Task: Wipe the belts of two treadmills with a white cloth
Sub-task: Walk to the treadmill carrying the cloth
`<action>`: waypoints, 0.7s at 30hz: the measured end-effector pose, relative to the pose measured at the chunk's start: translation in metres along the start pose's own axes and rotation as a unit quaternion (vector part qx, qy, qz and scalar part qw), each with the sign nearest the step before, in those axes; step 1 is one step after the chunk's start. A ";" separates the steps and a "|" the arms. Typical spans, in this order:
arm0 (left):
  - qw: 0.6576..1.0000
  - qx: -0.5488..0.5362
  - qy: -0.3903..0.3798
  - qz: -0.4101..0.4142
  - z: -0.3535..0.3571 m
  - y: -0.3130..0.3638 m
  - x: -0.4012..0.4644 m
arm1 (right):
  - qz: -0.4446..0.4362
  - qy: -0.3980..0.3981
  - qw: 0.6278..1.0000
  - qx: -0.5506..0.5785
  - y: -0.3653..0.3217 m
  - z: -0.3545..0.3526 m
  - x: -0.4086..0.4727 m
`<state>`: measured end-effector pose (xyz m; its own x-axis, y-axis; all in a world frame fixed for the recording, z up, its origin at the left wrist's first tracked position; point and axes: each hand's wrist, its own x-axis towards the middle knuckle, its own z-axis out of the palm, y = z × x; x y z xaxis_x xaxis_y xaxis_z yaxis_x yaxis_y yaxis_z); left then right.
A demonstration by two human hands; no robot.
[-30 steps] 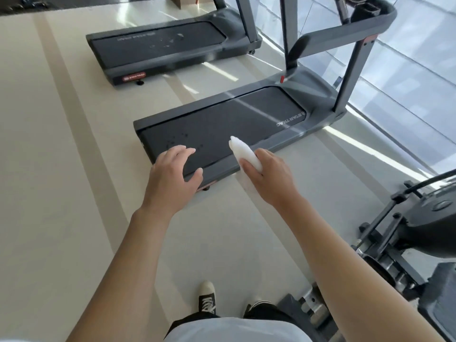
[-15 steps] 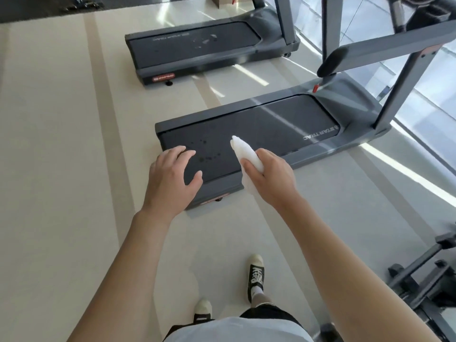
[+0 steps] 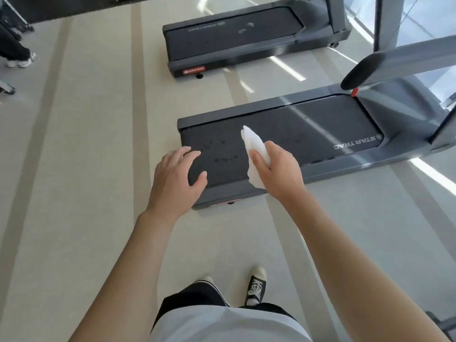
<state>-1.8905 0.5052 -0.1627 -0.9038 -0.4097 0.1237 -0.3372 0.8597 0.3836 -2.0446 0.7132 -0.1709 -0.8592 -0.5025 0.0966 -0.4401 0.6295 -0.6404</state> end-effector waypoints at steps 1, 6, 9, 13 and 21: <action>1.000 0.001 -0.001 -0.005 -0.001 0.000 0.003 | 0.000 -0.004 1.000 0.005 0.002 0.002 0.005; 1.000 0.004 0.012 -0.024 0.000 -0.011 0.026 | -0.012 -0.025 0.999 0.017 0.006 0.019 0.032; 0.999 -0.001 0.016 -0.036 0.003 -0.025 0.041 | -0.022 -0.038 0.999 0.011 0.003 0.031 0.055; 0.999 -0.013 0.014 -0.050 0.008 -0.052 0.063 | -0.031 -0.057 0.998 -0.016 -0.010 0.049 0.088; 0.996 -0.049 0.019 -0.073 0.004 -0.127 0.132 | -0.066 -0.097 0.990 -0.079 -0.053 0.098 0.170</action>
<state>-1.9678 0.3438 -0.1989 -0.8361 -0.5406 0.0938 -0.4350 0.7573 0.4872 -2.1419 0.5361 -0.1955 -0.7322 -0.6809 0.0138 -0.5938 0.6284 -0.5025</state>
